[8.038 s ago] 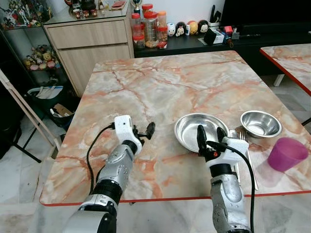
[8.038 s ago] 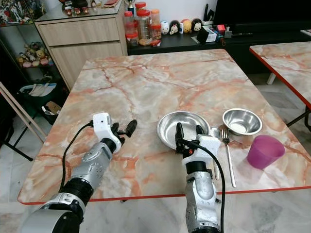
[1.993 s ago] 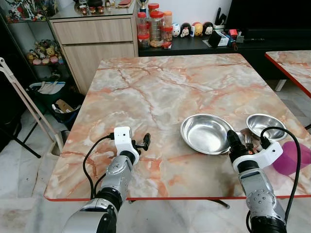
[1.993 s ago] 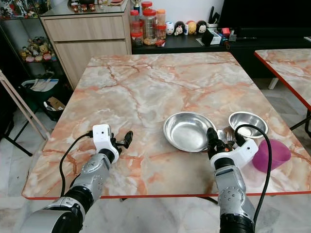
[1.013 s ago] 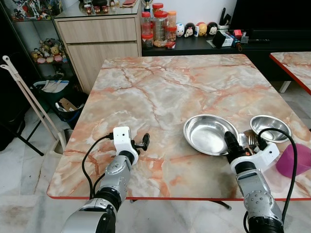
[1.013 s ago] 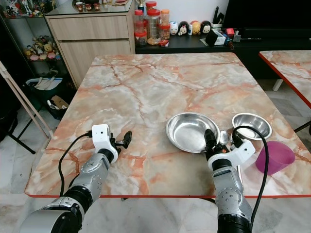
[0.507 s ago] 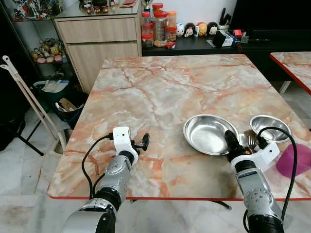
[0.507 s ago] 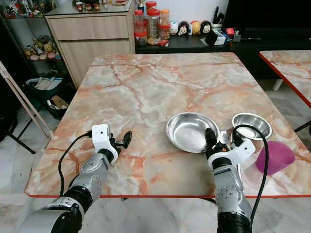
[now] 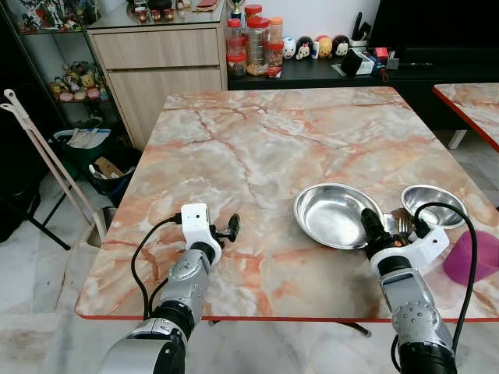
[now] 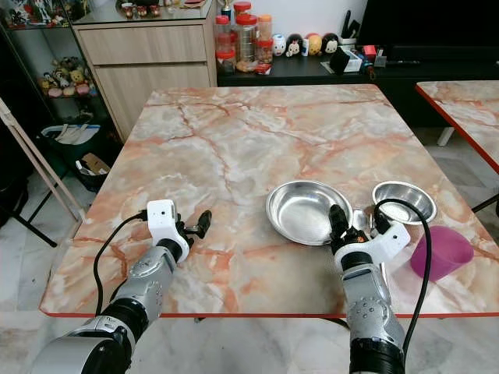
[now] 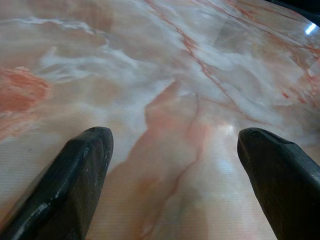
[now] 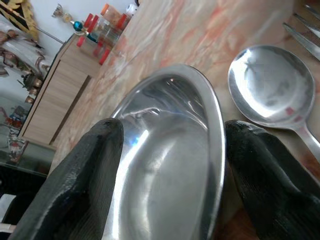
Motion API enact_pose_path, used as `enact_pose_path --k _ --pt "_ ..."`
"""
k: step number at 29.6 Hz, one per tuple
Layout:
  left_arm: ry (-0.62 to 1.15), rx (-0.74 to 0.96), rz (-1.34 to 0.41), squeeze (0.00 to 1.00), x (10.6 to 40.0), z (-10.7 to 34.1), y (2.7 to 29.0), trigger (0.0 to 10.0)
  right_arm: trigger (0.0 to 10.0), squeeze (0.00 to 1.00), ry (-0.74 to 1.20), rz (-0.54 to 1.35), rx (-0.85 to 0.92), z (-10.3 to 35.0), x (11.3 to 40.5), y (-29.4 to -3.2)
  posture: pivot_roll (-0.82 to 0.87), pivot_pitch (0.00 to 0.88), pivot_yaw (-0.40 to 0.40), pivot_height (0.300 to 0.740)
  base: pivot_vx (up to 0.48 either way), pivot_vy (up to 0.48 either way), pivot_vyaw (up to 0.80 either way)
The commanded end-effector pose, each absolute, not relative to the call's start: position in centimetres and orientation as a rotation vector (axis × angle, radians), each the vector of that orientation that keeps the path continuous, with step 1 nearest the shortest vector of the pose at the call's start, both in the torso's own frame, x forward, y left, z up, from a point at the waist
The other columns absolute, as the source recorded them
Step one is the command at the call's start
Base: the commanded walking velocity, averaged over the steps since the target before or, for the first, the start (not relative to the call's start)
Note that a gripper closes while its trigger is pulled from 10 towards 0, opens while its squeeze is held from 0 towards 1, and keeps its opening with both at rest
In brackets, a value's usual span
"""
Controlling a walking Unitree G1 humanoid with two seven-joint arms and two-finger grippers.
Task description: Setting the table
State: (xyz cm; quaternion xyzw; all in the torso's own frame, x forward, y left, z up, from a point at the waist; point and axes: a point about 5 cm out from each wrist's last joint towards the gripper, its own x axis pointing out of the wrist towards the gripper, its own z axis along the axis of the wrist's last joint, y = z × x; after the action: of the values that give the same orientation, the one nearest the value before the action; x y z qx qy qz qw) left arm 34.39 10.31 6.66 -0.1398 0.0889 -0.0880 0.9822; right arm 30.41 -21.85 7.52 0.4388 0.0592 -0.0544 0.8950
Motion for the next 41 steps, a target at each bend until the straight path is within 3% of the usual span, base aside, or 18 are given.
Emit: enact_pose_path --k 1,41 --pt "0.19 -0.278 -0.165 0.0 34.59 6.71 10.49 10.0 10.0 0.0 0.112 -0.116 0.907 7.81 30.63 -22.11 -0.06 0.0 0.013 0.74 0.0 0.0 0.0" --pt "0.185 -0.272 -0.155 0.0 34.51 6.61 10.94 10.0 10.0 0.0 0.134 -0.116 0.926 7.24 30.44 -21.7 -0.04 0.0 0.006 0.74 0.0 0.0 0.0"
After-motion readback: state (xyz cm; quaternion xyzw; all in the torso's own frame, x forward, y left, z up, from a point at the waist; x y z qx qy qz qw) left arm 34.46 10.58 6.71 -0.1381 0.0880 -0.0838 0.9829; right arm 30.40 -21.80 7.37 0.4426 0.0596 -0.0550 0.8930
